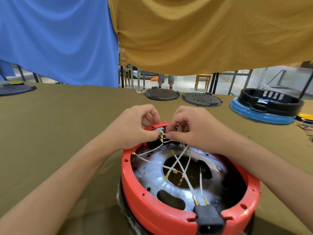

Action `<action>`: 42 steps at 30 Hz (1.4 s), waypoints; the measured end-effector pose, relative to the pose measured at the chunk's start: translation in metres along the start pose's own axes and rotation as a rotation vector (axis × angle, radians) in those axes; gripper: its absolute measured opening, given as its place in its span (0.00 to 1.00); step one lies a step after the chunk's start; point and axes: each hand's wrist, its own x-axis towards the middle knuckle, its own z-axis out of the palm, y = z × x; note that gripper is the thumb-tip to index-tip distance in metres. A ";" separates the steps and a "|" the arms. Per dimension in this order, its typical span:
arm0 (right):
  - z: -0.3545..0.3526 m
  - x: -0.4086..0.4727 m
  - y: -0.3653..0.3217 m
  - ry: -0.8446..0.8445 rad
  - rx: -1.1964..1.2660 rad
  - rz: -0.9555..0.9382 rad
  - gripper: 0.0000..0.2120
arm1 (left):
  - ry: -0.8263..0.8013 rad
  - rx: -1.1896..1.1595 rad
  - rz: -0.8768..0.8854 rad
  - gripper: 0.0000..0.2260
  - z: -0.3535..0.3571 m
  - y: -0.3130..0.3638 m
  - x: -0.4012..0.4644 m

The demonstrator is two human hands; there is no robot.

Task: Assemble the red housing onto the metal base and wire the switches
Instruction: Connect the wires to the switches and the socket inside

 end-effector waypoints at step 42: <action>-0.002 -0.012 0.005 0.047 -0.059 0.022 0.03 | -0.276 0.034 0.099 0.02 -0.006 0.000 0.001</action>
